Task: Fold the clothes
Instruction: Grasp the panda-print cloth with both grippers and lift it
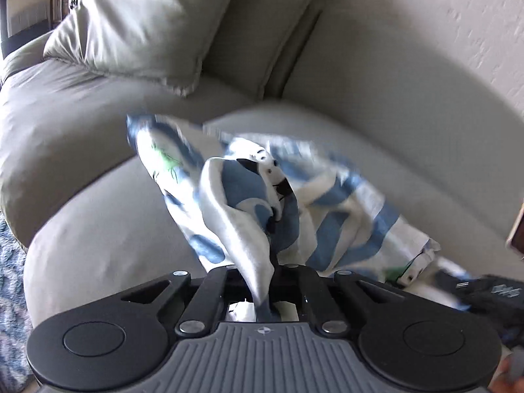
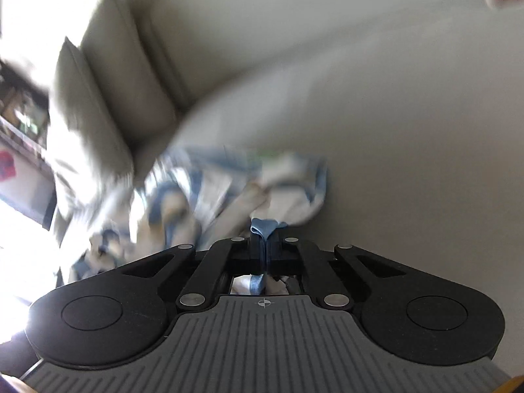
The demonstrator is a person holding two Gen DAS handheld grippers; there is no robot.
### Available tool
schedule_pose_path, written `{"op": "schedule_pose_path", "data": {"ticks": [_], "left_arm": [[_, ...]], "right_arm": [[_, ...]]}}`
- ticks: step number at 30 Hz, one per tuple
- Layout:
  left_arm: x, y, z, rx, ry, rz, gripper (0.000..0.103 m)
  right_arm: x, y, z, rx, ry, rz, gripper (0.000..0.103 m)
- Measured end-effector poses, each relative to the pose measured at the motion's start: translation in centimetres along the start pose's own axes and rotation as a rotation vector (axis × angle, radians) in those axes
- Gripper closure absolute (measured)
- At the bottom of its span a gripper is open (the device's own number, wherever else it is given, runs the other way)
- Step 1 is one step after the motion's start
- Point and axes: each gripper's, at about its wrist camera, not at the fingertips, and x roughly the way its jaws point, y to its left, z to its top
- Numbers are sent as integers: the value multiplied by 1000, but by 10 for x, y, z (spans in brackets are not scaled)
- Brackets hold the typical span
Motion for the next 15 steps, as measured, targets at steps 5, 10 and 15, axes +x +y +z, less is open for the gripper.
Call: {"op": "schedule_pose_path", "data": {"ticks": [5, 10, 15], "left_arm": [[-89, -50, 8, 32, -114, -318, 103], [-163, -94, -22, 92, -185, -545, 102], [-146, -106, -107, 158, 171, -495, 98]], "right_arm": [[-117, -33, 19, 114, -197, -20, 102], [-205, -69, -21, 187, -191, -95, 102], [-293, -105, -61, 259, -185, -171, 76]]}}
